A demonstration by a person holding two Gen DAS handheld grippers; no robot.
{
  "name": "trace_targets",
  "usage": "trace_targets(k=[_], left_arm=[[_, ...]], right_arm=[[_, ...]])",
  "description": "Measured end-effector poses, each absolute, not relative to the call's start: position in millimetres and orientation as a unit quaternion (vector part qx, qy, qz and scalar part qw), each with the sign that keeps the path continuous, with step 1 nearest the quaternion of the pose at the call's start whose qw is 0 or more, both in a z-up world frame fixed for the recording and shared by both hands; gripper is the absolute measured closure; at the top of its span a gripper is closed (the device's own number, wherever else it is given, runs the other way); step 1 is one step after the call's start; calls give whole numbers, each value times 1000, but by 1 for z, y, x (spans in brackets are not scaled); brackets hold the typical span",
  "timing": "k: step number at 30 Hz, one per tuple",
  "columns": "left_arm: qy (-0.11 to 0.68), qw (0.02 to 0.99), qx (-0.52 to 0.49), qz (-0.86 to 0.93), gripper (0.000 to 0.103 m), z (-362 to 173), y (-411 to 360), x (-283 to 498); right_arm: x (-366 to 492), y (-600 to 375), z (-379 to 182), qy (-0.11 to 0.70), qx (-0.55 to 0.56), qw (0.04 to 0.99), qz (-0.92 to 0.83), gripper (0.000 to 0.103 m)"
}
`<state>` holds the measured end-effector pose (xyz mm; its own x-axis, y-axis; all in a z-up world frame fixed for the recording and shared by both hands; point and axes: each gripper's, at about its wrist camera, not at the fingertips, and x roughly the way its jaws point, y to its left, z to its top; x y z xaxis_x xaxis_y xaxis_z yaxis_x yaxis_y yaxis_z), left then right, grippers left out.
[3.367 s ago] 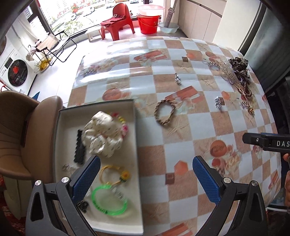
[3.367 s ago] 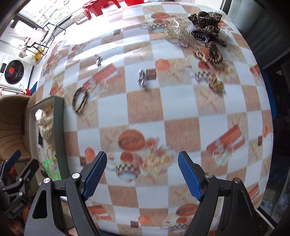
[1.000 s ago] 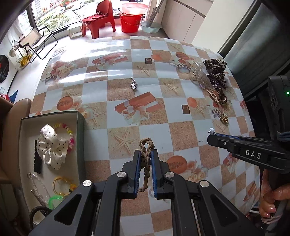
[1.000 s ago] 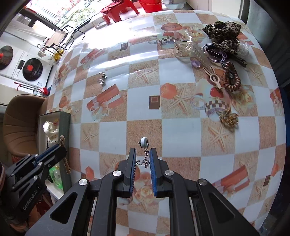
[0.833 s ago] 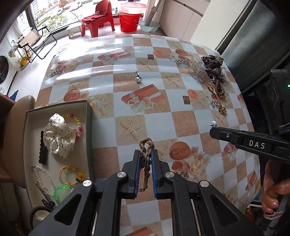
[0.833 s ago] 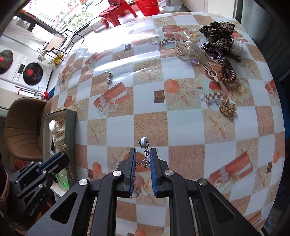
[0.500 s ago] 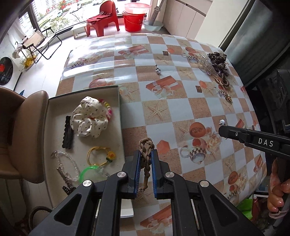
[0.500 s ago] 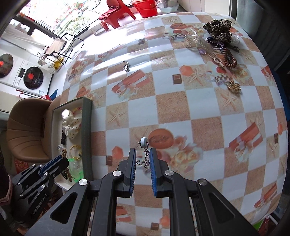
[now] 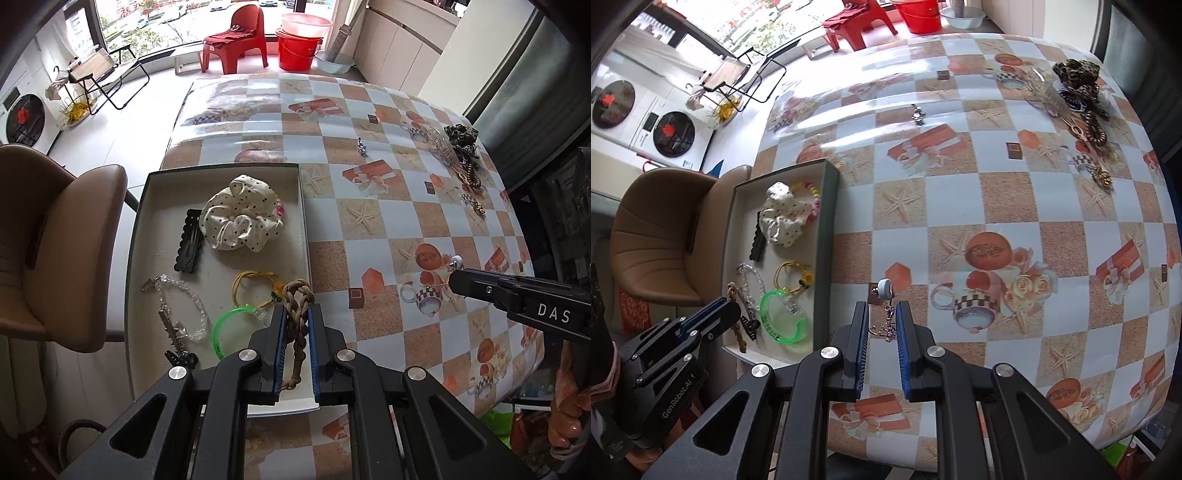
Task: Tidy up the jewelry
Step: 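Carry the braided bracelet and silver charm into the grey tray and open both tools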
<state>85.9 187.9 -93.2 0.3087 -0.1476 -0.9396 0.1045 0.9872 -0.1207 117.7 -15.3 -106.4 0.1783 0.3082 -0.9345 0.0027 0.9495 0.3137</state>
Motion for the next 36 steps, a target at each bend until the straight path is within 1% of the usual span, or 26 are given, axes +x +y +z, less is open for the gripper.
trace_targets(k=[9,17,25,36], left_arm=[[593,803,-46,-30,89,-112,240,72],[608,791,-68,14,88,-148,281,79],[614,786,-63,25,88,-172,288,107],[623,780,-49,32,88,-198,282,121]], right_arm=[[120,27,-106,641,91,751,133,87],[140,82,-131,657,68,731,171,87],[172,126,-165,667,43,719,191,87],[199,140,-212,690,29,701,179,87]])
